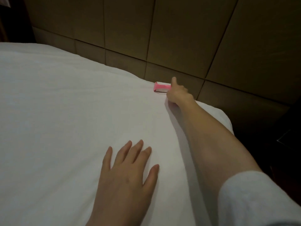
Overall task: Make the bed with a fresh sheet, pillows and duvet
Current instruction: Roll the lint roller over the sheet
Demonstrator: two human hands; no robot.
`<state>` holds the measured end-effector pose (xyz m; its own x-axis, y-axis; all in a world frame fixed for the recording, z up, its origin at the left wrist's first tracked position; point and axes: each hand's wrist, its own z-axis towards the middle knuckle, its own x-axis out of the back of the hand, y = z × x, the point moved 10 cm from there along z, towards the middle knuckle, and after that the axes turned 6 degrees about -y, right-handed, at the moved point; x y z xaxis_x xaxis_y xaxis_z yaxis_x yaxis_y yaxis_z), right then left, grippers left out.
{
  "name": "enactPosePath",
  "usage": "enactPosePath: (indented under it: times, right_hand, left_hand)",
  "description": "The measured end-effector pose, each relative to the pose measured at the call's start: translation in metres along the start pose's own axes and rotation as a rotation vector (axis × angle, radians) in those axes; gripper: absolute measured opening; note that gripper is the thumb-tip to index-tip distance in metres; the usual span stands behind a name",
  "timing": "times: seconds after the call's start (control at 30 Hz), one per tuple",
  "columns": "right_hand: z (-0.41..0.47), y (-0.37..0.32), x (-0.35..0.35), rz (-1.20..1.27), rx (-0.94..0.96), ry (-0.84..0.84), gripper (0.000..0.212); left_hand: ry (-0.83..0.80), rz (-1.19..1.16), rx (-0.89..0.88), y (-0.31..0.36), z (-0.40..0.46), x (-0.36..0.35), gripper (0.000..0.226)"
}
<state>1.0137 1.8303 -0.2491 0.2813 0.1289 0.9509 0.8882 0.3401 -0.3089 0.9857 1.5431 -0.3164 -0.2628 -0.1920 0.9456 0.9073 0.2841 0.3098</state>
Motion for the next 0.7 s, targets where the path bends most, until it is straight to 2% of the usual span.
enactPosePath:
  times: [0.07,0.13,0.2,0.33,0.6,0.7]
  right_hand:
    - [-0.001,-0.003,-0.002,-0.005,0.006,0.002,0.065]
    - [-0.018,0.0,-0.002,-0.029,0.028,0.009,0.062]
    - [-0.041,0.008,0.003,-0.077,0.066,0.036,0.057]
    - [-0.097,0.028,0.012,-0.1,0.115,-0.013,0.047]
    - [-0.288,0.079,0.031,-0.206,0.056,-0.124,0.022]
    - [-0.322,0.096,0.041,-0.179,0.009,-0.158,0.016]
  left_hand:
    - [-0.004,-0.039,-0.001,-0.002,0.0,0.001,0.049]
    - [-0.065,-0.078,0.012,0.003,-0.002,0.0,0.065]
    - [-0.058,-0.056,0.024,0.004,-0.003,0.005,0.076]
    - [-0.058,-0.052,0.024,0.008,-0.007,0.009,0.05]
    - [-0.08,-0.034,0.016,0.013,-0.011,0.008,0.05]
    - [-0.087,-0.004,0.014,0.014,-0.011,0.005,0.052]
